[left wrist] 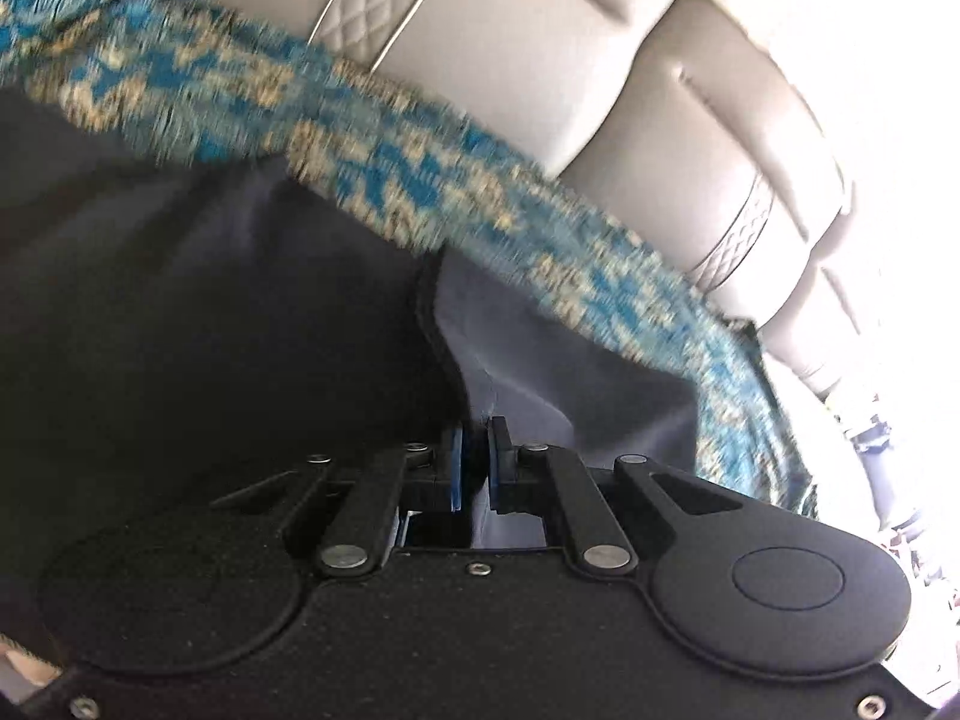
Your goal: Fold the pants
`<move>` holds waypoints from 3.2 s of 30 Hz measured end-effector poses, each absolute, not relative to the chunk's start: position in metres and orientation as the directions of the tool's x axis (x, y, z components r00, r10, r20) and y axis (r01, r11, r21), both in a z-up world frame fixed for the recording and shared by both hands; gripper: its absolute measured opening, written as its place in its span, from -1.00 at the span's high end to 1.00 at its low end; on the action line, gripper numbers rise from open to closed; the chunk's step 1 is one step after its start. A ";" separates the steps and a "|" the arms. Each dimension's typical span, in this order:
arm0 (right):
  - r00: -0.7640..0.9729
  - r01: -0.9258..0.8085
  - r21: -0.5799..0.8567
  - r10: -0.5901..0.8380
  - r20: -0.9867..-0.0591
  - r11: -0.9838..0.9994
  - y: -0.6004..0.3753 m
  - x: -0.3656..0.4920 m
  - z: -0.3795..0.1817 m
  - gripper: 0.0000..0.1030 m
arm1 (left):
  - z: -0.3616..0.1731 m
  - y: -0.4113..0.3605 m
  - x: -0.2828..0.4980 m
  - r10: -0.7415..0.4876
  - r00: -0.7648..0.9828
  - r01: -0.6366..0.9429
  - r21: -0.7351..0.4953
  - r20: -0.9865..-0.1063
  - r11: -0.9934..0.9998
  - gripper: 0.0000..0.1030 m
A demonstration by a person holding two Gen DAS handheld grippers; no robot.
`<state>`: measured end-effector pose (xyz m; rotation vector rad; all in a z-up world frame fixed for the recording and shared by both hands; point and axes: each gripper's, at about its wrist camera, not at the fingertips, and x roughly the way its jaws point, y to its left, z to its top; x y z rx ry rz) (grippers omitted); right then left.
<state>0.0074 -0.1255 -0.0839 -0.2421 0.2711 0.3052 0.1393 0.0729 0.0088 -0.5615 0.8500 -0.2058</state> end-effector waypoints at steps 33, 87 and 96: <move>0.900 0.003 -0.178 -0.080 -0.429 0.984 -0.256 0.045 -0.094 -0.47 | -0.032 0.089 0.104 -0.330 0.581 -0.140 -0.491 -0.744 0.860 0.86; 0.923 -0.063 -0.543 -0.158 -0.351 0.837 -0.171 0.018 -0.102 0.31 | -0.034 0.110 0.107 -0.257 0.622 -0.163 -0.443 -0.740 0.881 0.84; 0.854 -0.216 -0.372 -0.010 -0.521 0.903 -0.196 0.021 -0.083 -0.37 | -0.033 0.115 0.098 -0.229 0.628 -0.152 -0.407 -0.743 0.901 0.84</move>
